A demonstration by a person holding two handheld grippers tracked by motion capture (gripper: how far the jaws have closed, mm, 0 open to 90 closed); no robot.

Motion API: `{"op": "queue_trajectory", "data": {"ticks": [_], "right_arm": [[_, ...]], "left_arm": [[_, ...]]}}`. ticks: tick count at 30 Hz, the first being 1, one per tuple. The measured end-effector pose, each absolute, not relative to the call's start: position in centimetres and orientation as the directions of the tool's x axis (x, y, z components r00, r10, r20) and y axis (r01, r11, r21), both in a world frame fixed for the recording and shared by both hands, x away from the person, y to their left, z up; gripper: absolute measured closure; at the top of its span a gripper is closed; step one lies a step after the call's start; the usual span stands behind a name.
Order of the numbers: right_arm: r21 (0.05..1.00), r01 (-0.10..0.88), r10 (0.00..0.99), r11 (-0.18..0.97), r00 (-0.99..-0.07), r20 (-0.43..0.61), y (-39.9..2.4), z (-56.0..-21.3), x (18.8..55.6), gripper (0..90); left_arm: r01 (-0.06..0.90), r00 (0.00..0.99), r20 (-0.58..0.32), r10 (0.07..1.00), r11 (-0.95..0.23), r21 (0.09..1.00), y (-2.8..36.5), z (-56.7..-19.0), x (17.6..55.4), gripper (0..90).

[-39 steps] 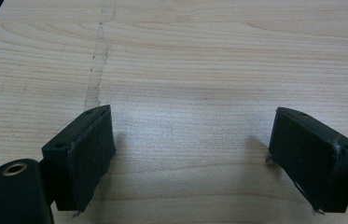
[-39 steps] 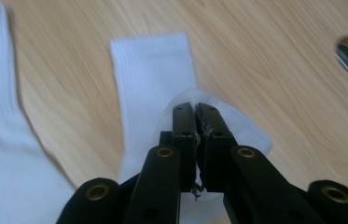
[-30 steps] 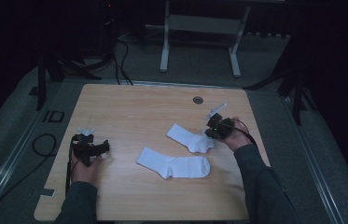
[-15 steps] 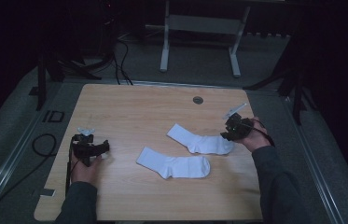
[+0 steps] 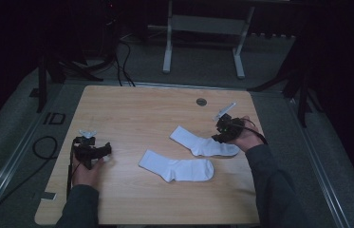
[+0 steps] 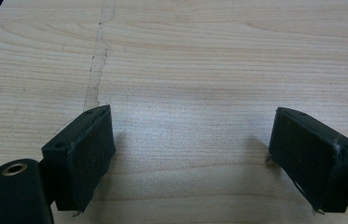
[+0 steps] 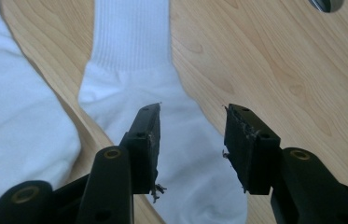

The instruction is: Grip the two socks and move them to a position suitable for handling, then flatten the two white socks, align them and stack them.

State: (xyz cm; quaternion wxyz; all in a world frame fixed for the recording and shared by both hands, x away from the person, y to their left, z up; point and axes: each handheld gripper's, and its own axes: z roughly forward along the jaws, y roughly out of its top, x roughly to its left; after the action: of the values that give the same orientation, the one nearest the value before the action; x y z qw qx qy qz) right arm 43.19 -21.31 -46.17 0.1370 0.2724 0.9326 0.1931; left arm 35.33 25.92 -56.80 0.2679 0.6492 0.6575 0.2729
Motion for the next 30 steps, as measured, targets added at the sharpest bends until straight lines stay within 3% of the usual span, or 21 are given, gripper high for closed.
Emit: {"op": "queue_trajectory", "data": {"ticks": [30], "right_arm": [[0.374,0.363,0.441,0.853,-0.885,-0.146,-15.2,-46.7,44.6,56.8]], "left_arm": [[0.706,-0.012,0.003,1.0,0.007,0.708,25.9,-56.8,35.3,14.2]]}}
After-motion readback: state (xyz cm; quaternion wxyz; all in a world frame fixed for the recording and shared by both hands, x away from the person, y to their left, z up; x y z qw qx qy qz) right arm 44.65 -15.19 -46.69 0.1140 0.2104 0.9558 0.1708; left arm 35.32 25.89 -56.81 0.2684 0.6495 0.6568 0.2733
